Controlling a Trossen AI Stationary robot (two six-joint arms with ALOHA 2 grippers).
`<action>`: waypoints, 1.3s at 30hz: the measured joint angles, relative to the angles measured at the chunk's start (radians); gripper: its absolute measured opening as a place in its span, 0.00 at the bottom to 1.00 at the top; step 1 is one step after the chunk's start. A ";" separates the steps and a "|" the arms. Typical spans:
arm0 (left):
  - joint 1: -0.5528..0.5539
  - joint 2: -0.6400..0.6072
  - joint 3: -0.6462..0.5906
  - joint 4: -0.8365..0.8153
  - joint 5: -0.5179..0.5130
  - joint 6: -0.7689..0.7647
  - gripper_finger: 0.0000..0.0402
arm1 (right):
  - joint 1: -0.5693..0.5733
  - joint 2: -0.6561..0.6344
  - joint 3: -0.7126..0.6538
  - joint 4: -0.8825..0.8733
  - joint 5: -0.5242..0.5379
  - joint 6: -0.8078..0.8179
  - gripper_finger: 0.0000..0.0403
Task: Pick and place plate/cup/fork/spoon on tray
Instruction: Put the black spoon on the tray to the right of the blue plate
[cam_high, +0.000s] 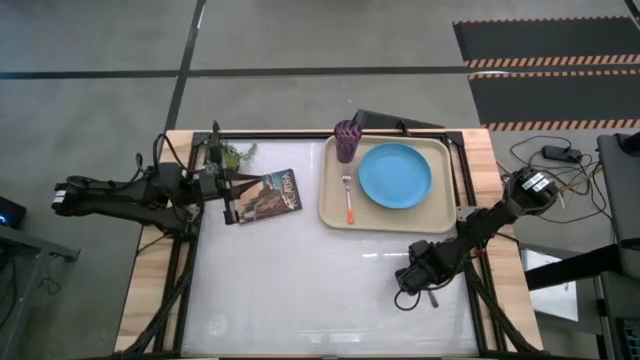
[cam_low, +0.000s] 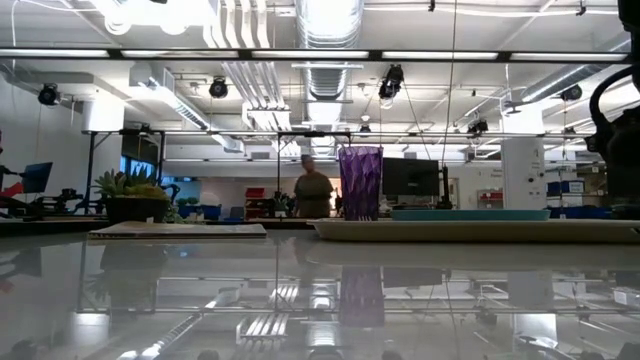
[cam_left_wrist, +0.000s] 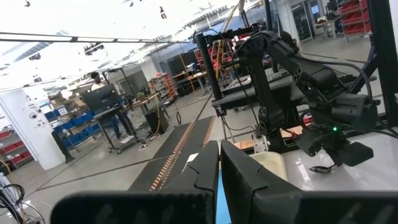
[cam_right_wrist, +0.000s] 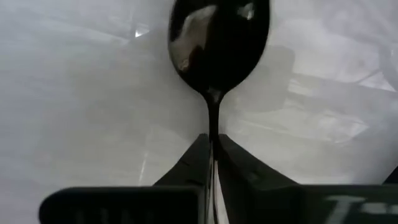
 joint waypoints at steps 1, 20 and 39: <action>0.000 0.000 0.000 0.000 0.000 0.000 0.00 | 0.000 -0.002 0.000 0.002 0.000 0.000 0.03; 0.000 0.000 0.000 0.000 0.000 0.000 0.00 | -0.013 -0.033 0.211 -0.036 0.243 0.052 0.02; -0.001 0.000 0.000 0.001 0.000 0.000 0.00 | -0.364 -0.012 0.573 -0.388 0.338 -0.334 0.02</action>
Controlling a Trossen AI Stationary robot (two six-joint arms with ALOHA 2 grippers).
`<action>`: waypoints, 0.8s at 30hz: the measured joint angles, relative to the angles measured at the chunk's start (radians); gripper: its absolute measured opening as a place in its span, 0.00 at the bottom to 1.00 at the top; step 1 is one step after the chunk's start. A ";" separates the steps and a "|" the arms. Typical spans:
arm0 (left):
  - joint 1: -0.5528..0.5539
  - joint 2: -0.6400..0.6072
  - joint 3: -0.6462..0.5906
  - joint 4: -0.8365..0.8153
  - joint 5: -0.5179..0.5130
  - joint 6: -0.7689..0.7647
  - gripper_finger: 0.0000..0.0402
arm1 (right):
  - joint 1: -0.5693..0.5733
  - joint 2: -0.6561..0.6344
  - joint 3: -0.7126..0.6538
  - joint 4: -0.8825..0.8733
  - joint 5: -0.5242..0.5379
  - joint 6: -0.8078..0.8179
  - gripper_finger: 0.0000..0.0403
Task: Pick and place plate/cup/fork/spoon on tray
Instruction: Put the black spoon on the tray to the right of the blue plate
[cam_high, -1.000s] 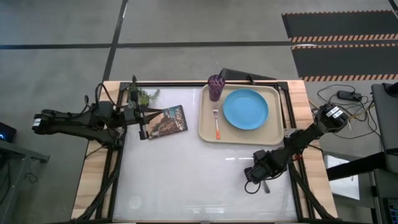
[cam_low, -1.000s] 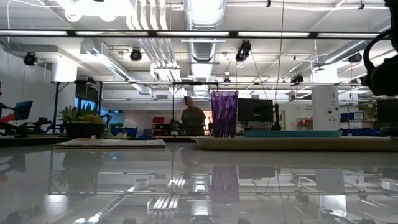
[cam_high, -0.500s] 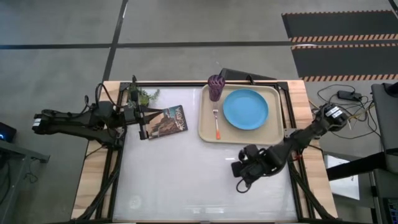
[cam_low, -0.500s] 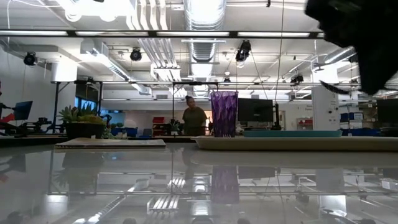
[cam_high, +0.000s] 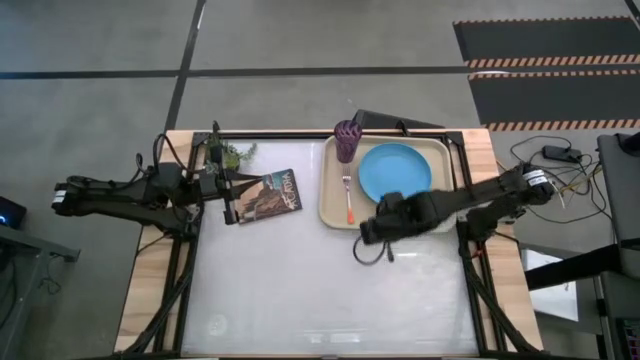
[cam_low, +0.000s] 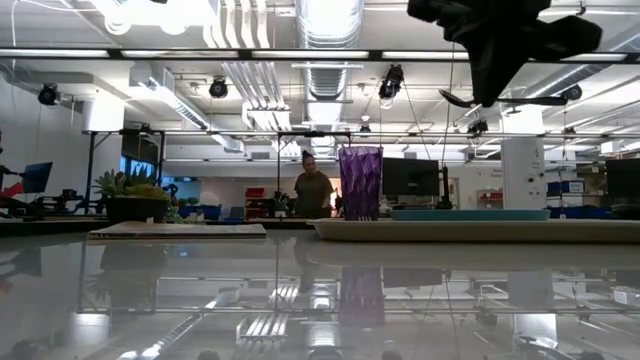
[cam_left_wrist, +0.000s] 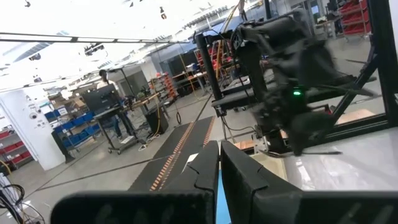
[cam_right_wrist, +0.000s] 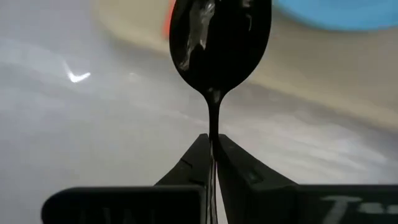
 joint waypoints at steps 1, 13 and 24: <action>0.000 0.000 0.000 0.000 0.000 0.000 0.00 | -0.028 -0.003 0.010 -0.033 -0.006 -0.017 0.02; 0.001 0.000 0.000 0.006 0.000 0.000 0.00 | -0.451 -0.096 0.011 -0.138 -0.085 -0.409 0.02; 0.001 0.000 0.000 0.007 0.000 0.000 0.00 | -0.850 -0.172 -0.070 -0.140 -0.170 -0.682 0.02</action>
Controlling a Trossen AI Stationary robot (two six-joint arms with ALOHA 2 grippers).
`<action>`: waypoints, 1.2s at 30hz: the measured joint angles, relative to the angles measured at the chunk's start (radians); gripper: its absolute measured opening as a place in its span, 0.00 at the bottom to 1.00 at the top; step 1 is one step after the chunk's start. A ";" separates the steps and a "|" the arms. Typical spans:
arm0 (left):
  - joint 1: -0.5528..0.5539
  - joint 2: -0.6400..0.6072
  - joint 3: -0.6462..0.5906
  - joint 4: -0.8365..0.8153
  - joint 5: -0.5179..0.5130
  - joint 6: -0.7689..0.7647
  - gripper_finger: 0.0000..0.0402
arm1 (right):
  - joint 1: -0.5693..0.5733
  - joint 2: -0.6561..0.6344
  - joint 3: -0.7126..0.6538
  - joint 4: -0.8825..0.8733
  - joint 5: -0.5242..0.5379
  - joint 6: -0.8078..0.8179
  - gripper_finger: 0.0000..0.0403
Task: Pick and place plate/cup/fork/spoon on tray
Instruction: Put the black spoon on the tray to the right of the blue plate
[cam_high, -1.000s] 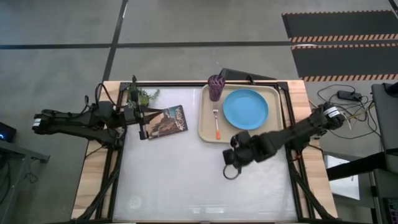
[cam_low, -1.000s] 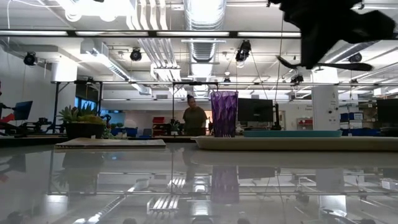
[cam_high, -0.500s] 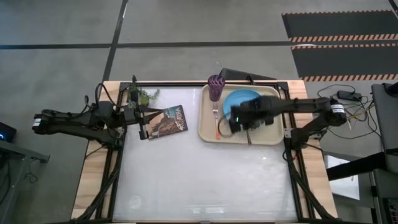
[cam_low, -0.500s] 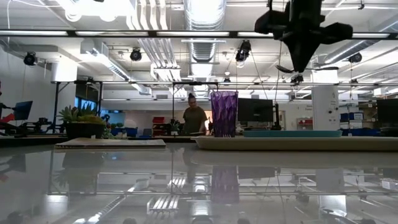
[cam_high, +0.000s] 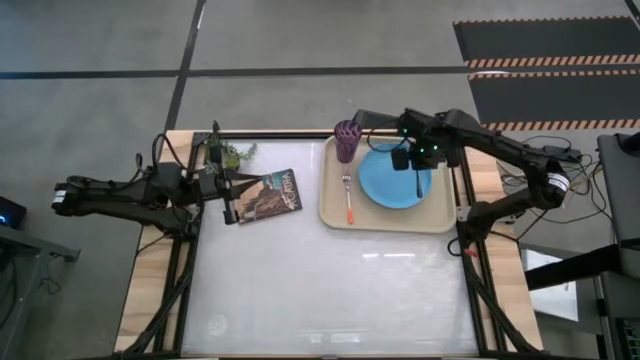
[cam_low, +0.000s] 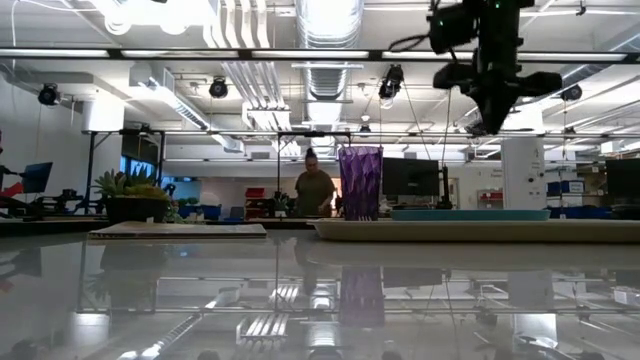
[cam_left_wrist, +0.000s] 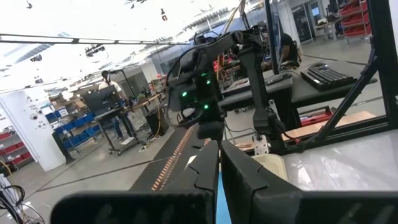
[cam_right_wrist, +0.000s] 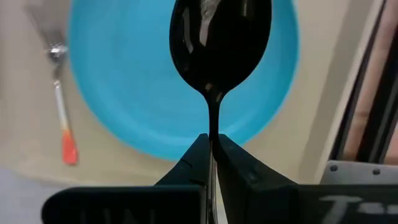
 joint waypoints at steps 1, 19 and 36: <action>0.000 0.000 0.000 0.000 0.000 0.000 0.00 | -0.027 0.000 -0.010 0.002 -0.011 -0.019 0.02; 0.000 0.000 0.000 0.000 0.000 0.001 0.00 | -0.348 0.001 -0.273 0.101 -0.107 -0.184 0.02; 0.000 -0.005 0.000 -0.001 -0.003 0.002 0.00 | -0.391 0.001 -0.409 0.138 -0.048 -0.288 0.02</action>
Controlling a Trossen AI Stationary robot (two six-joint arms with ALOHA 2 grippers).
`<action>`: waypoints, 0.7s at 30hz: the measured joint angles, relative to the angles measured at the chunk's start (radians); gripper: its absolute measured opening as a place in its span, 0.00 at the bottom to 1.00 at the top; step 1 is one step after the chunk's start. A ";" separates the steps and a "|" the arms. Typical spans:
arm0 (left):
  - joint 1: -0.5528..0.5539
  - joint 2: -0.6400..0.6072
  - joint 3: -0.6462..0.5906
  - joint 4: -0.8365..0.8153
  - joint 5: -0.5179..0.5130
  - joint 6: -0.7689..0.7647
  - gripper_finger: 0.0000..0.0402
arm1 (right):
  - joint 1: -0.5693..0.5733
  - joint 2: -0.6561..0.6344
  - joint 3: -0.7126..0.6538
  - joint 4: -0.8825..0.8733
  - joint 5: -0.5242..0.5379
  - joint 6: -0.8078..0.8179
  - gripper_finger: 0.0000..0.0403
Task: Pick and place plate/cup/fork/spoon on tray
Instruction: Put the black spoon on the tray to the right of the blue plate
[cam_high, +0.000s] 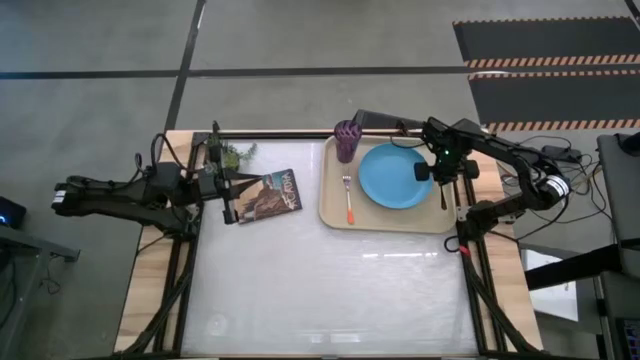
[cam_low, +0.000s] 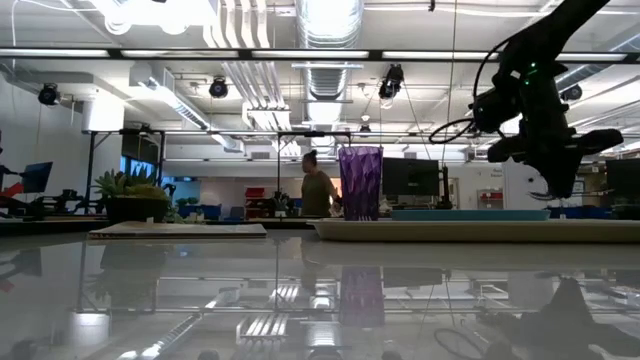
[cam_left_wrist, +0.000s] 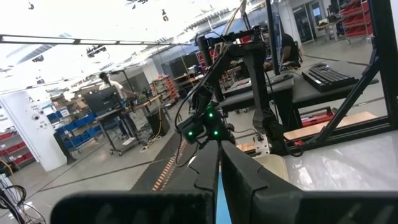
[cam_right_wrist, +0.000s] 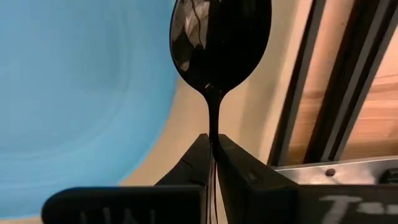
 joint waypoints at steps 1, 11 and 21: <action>0.000 0.000 0.000 0.000 0.000 0.000 0.00 | 0.000 0.000 -0.006 0.001 0.003 -0.001 0.02; 0.000 0.000 0.000 0.000 0.000 0.000 0.00 | 0.000 0.000 -0.024 0.030 0.013 -0.006 0.02; 0.000 0.000 0.000 0.000 0.000 -0.001 0.00 | 0.000 0.000 -0.030 0.062 0.033 -0.010 0.02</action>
